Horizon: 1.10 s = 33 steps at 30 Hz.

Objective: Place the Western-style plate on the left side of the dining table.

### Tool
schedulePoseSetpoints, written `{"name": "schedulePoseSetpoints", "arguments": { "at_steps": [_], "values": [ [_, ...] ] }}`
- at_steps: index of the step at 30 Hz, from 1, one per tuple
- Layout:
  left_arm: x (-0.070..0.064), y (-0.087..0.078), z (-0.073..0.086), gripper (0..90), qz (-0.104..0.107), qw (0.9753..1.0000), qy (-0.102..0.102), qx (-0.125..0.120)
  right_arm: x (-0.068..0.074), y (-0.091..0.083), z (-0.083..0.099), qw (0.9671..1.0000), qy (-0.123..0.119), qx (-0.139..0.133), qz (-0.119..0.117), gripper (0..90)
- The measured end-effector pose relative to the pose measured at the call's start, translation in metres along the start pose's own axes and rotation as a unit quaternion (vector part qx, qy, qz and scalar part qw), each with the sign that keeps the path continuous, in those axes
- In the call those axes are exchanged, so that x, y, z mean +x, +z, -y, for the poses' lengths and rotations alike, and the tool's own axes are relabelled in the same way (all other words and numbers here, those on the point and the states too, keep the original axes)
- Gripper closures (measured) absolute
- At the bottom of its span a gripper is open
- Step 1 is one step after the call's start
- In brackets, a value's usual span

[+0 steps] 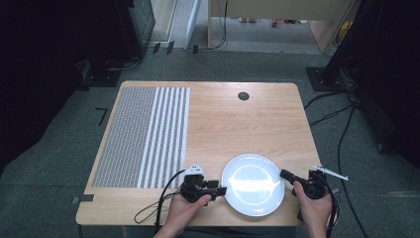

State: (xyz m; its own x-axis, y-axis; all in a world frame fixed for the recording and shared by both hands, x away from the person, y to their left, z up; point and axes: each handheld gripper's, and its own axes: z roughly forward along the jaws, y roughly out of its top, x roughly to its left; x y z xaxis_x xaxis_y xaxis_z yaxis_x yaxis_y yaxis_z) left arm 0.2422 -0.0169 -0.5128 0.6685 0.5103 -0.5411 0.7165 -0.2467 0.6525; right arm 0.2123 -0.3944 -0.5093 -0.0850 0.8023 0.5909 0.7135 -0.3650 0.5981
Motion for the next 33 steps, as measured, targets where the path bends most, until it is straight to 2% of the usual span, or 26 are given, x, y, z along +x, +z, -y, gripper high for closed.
{"name": "schedulePoseSetpoints", "arguments": {
  "at_steps": [4,12,15,20,23,28,32,33],
  "values": [
    [-0.004,0.003,0.001,50.1,0.007,0.9999,0.002,0.008,0.000,0.001,0.000,1.0000,0.003,0.001,-0.004,85.8],
    [-0.007,0.003,0.001,49.7,0.000,0.9999,0.003,0.012,0.000,0.002,0.001,0.9999,0.009,0.000,-0.009,85.8],
    [-0.009,0.003,0.001,53.1,-0.006,0.9998,0.005,0.015,0.000,0.002,0.001,0.9999,0.012,0.000,-0.011,85.9],
    [-0.007,0.002,0.001,53.0,0.004,0.9998,-0.005,0.021,-0.001,0.003,0.001,0.9995,0.022,0.005,-0.021,85.9],
    [-0.008,0.001,0.000,53.0,0.007,0.9997,-0.007,0.021,0.000,0.005,0.002,0.9994,0.021,0.012,-0.026,85.9],
    [-0.007,-0.002,0.000,54.0,0.005,0.9997,-0.008,0.023,0.001,0.007,0.004,0.9991,0.021,0.016,-0.034,85.6],
    [-0.002,-0.009,-0.002,56.4,0.003,0.9997,-0.018,0.019,0.001,0.009,0.005,0.9983,0.028,0.022,-0.046,85.5],
    [0.001,-0.013,-0.003,56.4,0.008,0.9995,-0.026,0.018,0.002,0.010,0.006,0.9981,0.029,0.026,-0.048,85.3]
  ]
}}
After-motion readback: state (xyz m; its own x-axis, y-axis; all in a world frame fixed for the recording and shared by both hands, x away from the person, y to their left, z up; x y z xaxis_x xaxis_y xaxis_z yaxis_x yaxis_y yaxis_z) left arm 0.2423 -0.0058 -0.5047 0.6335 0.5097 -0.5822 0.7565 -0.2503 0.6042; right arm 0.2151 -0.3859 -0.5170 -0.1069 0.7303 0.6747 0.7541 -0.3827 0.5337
